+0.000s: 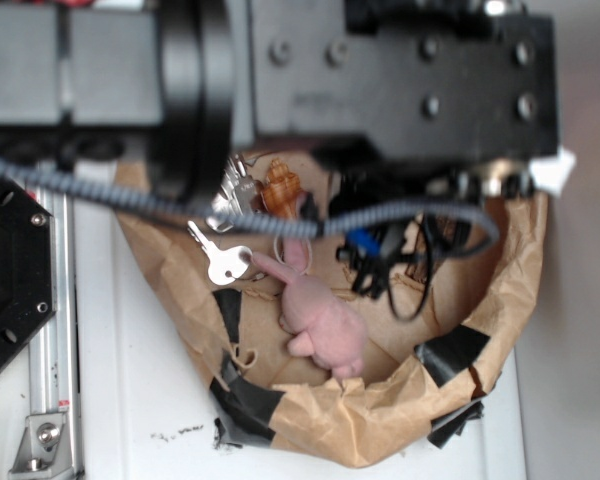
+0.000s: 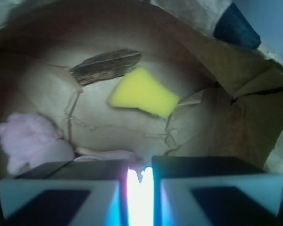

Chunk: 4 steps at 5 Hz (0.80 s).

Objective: Grab the green sponge.

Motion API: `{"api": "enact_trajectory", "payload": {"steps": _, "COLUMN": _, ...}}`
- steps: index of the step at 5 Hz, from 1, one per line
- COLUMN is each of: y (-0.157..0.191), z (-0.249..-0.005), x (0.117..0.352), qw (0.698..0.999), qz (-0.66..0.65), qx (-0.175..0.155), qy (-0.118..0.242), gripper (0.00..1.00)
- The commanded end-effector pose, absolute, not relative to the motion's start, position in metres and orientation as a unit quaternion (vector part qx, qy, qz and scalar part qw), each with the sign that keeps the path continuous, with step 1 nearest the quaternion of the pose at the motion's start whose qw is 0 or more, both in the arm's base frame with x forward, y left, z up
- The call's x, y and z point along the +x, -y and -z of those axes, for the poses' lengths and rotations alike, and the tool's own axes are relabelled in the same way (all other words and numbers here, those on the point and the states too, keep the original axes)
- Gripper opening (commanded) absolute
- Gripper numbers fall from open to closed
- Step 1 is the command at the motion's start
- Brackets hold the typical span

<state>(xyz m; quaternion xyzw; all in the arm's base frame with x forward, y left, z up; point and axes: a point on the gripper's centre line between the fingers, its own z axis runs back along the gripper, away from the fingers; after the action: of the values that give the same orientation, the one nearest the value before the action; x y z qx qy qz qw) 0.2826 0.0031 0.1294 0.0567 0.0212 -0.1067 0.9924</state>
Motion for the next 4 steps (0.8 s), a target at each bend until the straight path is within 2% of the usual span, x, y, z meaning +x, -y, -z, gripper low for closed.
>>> {"api": "enact_trajectory", "payload": {"steps": 1, "y": -0.015, "z": -0.127, "x": 0.283, "qw": 0.99, "qz": 0.127, "qx": 0.057, "qy": 0.035, "gripper": 1.0}}
{"api": "enact_trajectory", "payload": {"steps": 2, "y": -0.016, "z": -0.124, "x": 0.285, "qw": 0.99, "qz": 0.109, "qx": 0.087, "qy": 0.033, "gripper": 1.0}}
{"api": "enact_trajectory", "payload": {"steps": 3, "y": -0.014, "z": -0.119, "x": 0.29, "qw": 0.969, "qz": 0.23, "qx": 0.061, "qy": 0.062, "gripper": 1.0}}
{"api": "enact_trajectory", "payload": {"steps": 4, "y": -0.014, "z": -0.092, "x": 0.299, "qw": 0.934, "qz": 0.343, "qx": 0.085, "qy": 0.052, "gripper": 1.0}}
